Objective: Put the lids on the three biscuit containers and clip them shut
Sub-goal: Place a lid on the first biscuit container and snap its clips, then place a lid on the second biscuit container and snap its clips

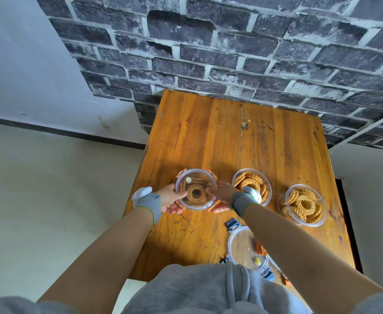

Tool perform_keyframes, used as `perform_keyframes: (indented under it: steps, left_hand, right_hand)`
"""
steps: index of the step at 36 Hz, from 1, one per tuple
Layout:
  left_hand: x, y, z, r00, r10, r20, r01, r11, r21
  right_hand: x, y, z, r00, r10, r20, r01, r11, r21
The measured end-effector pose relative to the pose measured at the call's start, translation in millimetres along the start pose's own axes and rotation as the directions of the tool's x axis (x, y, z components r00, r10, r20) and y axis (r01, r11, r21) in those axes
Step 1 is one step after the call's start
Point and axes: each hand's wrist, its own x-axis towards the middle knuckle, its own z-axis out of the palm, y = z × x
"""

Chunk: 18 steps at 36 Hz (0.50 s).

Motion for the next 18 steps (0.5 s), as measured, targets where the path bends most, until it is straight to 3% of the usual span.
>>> perform_keyframes:
  steps: [11, 18]
  left_hand:
    - [-0.1, -0.1, -0.6, 1.0, 0.019, 0.011, -0.018, 0.999, -0.027]
    - [-9.3, -8.3, 12.5, 0.985, 0.052, -0.162, -0.059, 0.998, -0.035]
  right_hand:
    - [6.5, 3.1, -2.2, 0.999, -0.007, 0.034, 0.006, 1.0, 0.024]
    - [-5.7, 19.1, 2.0, 0.995, -0.07, -0.073, 0.074, 0.996, 0.048]
